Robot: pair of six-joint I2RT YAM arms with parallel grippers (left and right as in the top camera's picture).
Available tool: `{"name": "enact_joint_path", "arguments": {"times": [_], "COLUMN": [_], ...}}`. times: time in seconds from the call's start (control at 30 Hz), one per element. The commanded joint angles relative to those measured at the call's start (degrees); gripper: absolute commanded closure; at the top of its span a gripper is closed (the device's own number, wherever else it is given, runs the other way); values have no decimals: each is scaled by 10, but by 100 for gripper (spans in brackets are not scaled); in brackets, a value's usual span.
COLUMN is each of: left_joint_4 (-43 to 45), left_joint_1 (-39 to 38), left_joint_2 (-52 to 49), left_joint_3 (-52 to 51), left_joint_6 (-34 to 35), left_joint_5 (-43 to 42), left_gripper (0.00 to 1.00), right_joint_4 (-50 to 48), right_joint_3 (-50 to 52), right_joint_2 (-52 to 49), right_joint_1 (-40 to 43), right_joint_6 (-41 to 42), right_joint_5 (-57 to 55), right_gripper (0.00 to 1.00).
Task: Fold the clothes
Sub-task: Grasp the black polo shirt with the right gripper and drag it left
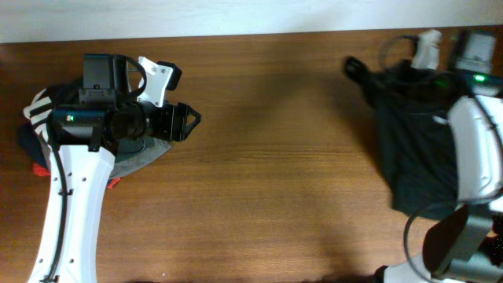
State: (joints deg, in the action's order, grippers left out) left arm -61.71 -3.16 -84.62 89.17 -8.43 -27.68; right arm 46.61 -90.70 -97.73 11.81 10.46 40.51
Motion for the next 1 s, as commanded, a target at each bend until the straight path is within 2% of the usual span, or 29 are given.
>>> {"name": "enact_joint_path", "arguments": {"times": [0.0, 0.23, 0.37, 0.4, 0.43, 0.47, 0.5, 0.53, 0.7, 0.83, 0.9, 0.97], "left_joint_4": [0, -6, -10, -12, -13, -14, -17, -21, -37, -32, -31, -22], "left_joint_1": [-2, -2, -2, -2, -2, -2, -2, -2, -26, -75, -99, -122], "left_joint_2": [1, 1, 1, 1, 1, 1, 1, 0, -23, -52, -73, -100], "left_joint_3": [11, 11, 11, 11, 10, 9, 8, 7, -31, -67, -74, -77], "left_joint_6": [2, 2, 2, 2, 2, 2, 2, 2, 1, -35, -41, -41], "left_joint_5": [8, 48, 82, 87, 86, 84, 84, 84, 45, 48, 62, 80], "left_gripper": [31, 31, 30, 25, 22, 22, 22, 21, 21, 21, 21, 21], "right_joint_4": [8, 20, 35, 39, 43, 50, 57, 63, 94, 118, 138, 161], "right_joint_3": [-3, -3, -3, -3, -3, -3, -3, -3, -4, -4, -4, -3], "right_joint_2": [5, -3, -3, -3, -3, -3, -3, -3, 3, 3, 3, 3], "right_joint_1": [-113, -283, -310, -310, -310, -309, -309, -308, -266, -223, -195, -166], "right_joint_6": [-17, -28, -28, -28, -28, -30, -38, -48, -52, -51, -27, 9], "right_joint_5": [-12, -163, -196, -196, -196, -196, -196, -197, -213, -215, -233, -265], "right_gripper": [96, 96, 96, 96, 90, 67, 54, 49, 44, 43, 43, 38]}}
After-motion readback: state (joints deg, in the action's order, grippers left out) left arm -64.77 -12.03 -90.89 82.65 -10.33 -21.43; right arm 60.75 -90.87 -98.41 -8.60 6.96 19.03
